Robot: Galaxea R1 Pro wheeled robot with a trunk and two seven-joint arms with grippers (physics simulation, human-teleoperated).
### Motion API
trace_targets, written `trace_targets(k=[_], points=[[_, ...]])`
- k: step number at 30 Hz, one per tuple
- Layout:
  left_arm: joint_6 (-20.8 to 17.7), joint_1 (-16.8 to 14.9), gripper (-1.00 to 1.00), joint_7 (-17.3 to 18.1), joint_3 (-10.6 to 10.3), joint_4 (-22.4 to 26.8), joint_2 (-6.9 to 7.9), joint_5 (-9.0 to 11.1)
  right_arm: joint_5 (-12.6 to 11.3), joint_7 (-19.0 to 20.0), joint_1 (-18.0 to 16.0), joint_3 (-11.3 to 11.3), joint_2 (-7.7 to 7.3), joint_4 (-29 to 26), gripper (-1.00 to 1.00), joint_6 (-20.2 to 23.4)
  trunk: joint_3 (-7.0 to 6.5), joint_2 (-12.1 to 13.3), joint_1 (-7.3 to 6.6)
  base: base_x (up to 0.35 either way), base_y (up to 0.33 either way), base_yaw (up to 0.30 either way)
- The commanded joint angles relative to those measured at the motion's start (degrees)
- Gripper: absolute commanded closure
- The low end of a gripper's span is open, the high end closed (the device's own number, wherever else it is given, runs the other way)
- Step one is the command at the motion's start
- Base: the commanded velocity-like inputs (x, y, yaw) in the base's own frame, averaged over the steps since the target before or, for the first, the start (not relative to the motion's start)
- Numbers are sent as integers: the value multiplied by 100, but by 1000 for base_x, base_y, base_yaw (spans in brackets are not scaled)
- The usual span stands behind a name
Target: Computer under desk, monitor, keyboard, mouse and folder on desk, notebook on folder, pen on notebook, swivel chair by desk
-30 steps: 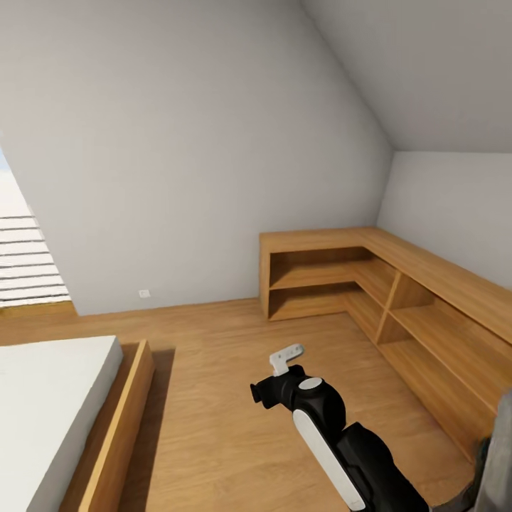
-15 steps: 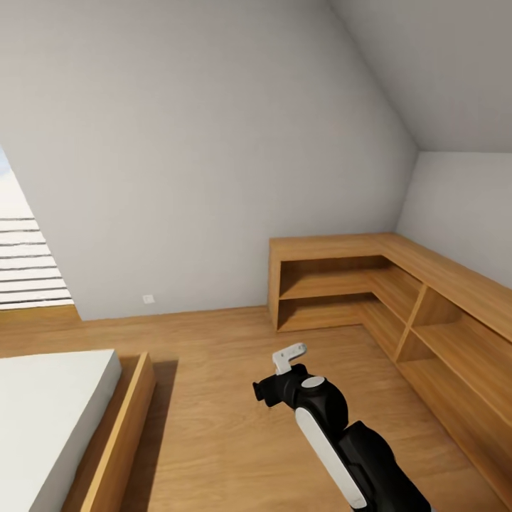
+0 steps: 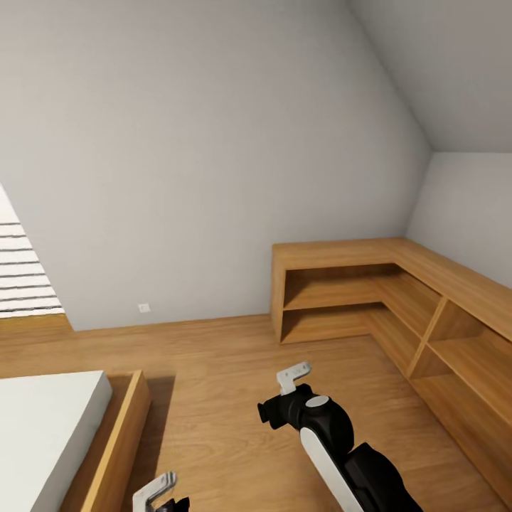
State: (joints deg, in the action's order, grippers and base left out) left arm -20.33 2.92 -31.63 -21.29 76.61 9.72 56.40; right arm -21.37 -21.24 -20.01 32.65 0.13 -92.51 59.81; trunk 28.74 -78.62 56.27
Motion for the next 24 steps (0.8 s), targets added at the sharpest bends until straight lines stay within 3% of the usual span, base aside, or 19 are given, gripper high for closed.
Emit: trace_targets(k=[1,8,10,15,20,24], points=[[-79,-107,-100,-36,-8,-27,-33,38,-52,-55,28,-11,0,-4,-100,19,5,-3,3,296,162,0],[-347,-908,-100,14,-29,-607,-361,26,-44,-61,363,-219,-62,-4,-100,-326,5,-3,3,282,184,0],[-380,-1101,-100,16,-39,-794,-470,19,-47,-67,415,-347,-134,-4,-100,-451,5,-3,3,277,192,0],[-586,-1830,-100,10,-72,-1538,-924,-24,-57,-89,556,-868,-286,1,-100,-661,5,-3,3,289,157,-11],[-649,-2197,-100,114,-81,-1839,-1154,-35,-54,-93,731,-1250,-317,9,-100,-701,5,-3,3,325,50,-165],[-667,-2370,-100,370,-84,-1935,-1243,-37,-53,-87,874,-1401,-330,11,-100,-710,5,-3,3,336,18,-250]])
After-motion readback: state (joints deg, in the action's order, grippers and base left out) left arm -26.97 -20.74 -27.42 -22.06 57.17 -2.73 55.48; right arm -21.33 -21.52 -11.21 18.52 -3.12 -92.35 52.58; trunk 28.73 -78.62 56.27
